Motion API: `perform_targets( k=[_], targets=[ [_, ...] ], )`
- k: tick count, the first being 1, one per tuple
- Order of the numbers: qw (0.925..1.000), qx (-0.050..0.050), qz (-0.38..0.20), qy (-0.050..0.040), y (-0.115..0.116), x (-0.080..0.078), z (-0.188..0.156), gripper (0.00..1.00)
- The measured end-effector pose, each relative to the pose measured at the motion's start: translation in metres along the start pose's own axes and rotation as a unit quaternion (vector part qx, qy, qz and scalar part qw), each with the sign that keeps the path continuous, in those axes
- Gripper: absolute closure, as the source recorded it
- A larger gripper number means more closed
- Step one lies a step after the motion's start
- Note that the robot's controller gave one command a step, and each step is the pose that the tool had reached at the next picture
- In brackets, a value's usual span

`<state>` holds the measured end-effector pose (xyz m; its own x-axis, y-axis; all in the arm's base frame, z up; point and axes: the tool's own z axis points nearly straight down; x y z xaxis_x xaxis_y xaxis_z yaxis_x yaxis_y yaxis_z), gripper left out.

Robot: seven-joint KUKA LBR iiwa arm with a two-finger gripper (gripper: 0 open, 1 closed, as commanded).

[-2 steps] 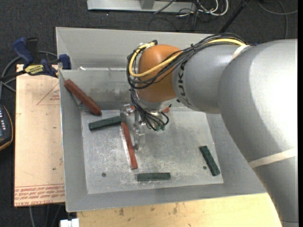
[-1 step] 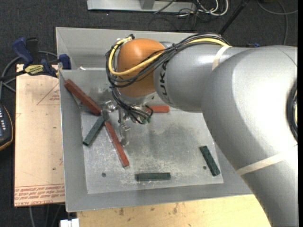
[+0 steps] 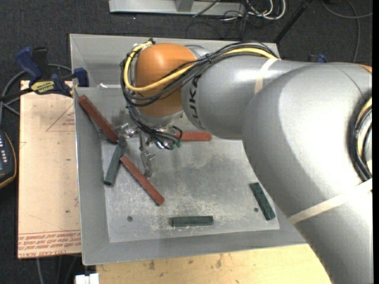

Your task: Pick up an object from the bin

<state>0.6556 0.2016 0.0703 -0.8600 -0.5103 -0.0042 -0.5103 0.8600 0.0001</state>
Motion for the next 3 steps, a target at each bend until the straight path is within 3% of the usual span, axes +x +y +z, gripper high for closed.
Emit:
perform_targets(
  k=[1,2,3],
  targets=[
    [0.9996,0.0,-0.029,0.0028,0.074,0.018,0.0,0.0],
    [0.9997,0.0,-0.025,0.0004,0.07,0.017,-0.001,1.0],
    [0.9839,0.0,-0.179,-0.0009,0.026,0.09,-0.003,1.0]
  ],
)
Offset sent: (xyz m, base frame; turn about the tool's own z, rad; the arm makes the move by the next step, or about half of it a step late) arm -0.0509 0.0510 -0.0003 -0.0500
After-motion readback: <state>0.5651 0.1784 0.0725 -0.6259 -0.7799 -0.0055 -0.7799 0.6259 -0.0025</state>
